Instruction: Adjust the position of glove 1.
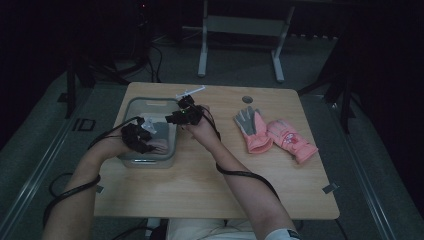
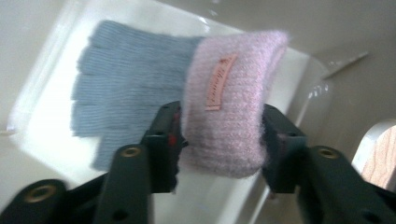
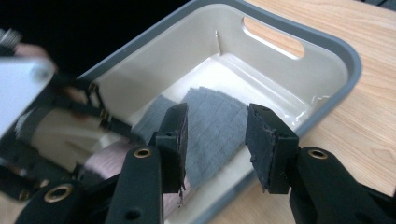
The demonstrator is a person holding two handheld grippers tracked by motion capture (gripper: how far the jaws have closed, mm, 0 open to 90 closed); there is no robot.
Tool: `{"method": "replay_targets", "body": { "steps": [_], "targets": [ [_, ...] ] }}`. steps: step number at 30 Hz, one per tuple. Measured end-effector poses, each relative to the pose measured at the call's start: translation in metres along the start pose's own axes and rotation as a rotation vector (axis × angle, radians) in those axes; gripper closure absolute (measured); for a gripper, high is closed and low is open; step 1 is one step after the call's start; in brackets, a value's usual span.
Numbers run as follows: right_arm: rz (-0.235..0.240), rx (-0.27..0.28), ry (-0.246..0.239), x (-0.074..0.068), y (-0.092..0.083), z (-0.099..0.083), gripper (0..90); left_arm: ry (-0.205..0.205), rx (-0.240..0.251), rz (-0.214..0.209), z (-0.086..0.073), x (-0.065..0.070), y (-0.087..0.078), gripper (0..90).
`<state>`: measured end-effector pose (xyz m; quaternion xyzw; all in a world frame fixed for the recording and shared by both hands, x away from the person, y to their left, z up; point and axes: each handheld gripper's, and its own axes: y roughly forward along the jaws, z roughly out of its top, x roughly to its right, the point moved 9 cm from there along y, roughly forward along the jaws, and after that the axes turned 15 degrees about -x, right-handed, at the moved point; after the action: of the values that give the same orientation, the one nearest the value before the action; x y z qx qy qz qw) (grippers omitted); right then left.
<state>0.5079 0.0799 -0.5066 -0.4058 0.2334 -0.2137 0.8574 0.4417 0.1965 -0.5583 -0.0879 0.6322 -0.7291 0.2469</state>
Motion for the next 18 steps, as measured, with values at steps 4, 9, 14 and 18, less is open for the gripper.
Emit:
{"method": "replay_targets", "body": {
  "steps": [4, 9, 14, 18],
  "targets": [
    [0.006, 0.029, -0.021, -0.002, -0.022, -0.009, 60.1, -0.096, 0.091, 0.008, 0.004, -0.006, -0.019, 31.3],
    [0.005, 0.061, -0.051, -0.002, -0.05, -0.021, 61.8, -0.129, 0.169, -0.016, 0.016, 0.004, -0.034, 14.0],
    [-0.035, 0.066, -0.08, 0.005, -0.073, -0.038, 64.8, -0.146, 0.23, -0.036, 0.033, 0.018, -0.039, 9.4],
    [-0.078, 0.075, -0.09, 0.018, -0.095, -0.052, 65.6, -0.16, 0.294, -0.038, 0.047, 0.029, -0.044, 9.4]
  ]
}}
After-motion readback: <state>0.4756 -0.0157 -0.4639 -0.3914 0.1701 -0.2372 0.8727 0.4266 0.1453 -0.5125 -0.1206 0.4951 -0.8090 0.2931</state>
